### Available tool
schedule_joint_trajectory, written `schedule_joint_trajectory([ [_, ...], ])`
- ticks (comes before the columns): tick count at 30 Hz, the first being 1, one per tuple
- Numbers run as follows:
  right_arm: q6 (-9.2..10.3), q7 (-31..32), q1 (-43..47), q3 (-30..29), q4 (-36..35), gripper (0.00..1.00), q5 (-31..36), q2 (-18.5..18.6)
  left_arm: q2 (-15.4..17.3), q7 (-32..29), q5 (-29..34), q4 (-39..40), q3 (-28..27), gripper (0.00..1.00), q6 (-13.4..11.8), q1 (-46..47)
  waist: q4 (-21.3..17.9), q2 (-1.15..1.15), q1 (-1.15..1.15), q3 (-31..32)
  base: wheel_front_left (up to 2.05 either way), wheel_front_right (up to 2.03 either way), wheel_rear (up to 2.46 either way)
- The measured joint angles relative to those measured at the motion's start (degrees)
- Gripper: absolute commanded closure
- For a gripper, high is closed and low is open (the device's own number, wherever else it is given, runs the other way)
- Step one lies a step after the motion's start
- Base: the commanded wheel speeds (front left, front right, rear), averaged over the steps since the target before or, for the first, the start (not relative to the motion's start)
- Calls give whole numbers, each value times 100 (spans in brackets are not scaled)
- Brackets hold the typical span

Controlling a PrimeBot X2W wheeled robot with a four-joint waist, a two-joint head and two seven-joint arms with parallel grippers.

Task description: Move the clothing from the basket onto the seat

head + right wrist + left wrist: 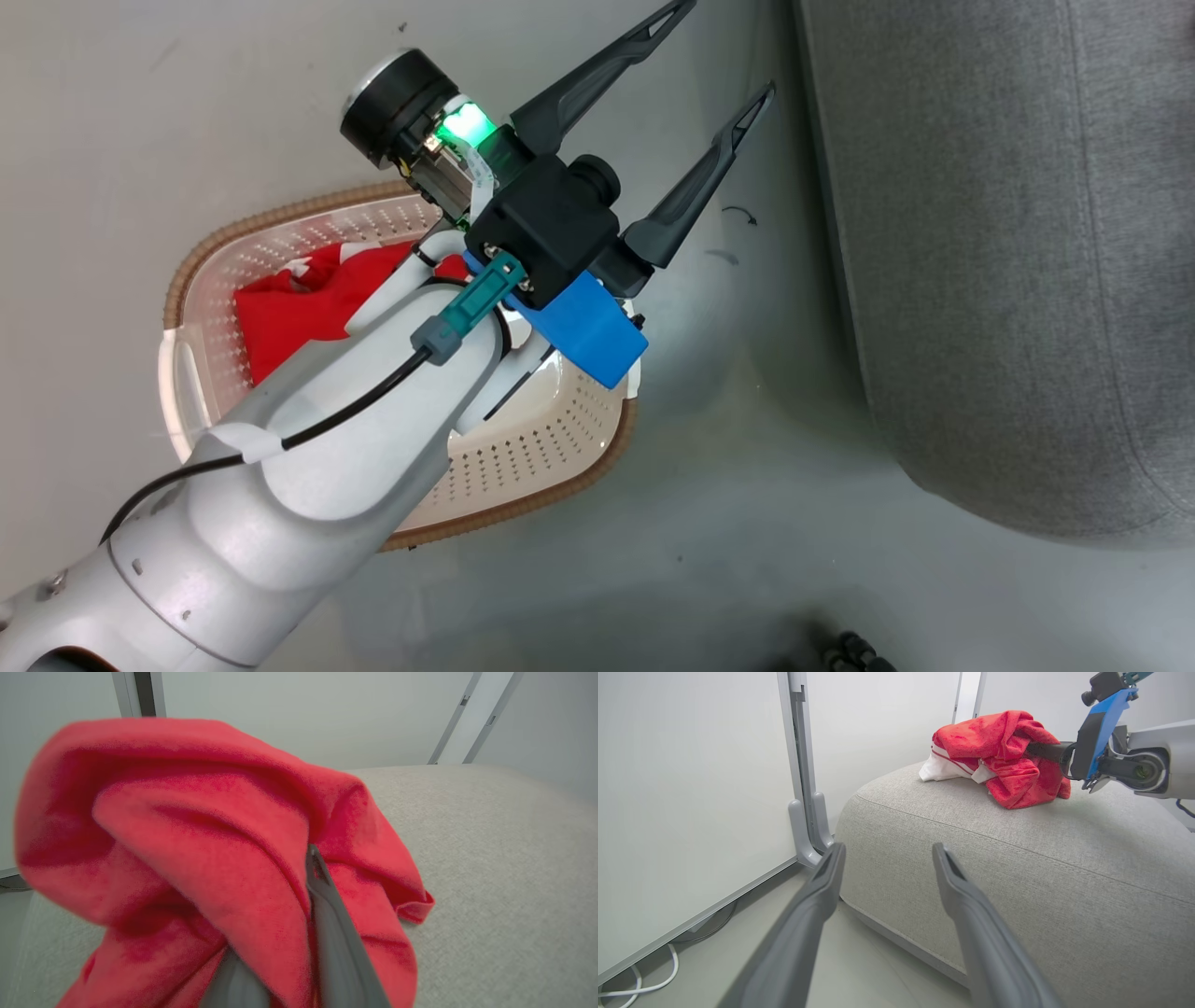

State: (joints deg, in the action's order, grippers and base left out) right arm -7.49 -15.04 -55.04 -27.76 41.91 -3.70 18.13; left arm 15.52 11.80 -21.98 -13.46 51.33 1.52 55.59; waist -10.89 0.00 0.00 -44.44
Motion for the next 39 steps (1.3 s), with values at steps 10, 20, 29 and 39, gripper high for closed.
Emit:
schedule_joint_trajectory([
  [10,1,1,1129,194,-402,0,-57,-359,-114,204,-144,-196,7,0,-51,-308,-6,0,0,636,0,0,0],
  [20,0,1,2442,443,-1140,0,-100,-665,-196,313,-336,-383,-263,0,-158,-929,157,0,-1,1472,0,0,0],
  [29,1,1,3249,1081,-2042,0,-182,-1078,-148,319,-359,-216,-929,0,-267,-1912,408,0,-1,2261,0,0,0],
  [39,1,1,3863,1680,-2783,0,-302,-1266,-180,320,-210,51,-2065,0,-321,-2963,887,0,-2,2908,0,0,0],
])
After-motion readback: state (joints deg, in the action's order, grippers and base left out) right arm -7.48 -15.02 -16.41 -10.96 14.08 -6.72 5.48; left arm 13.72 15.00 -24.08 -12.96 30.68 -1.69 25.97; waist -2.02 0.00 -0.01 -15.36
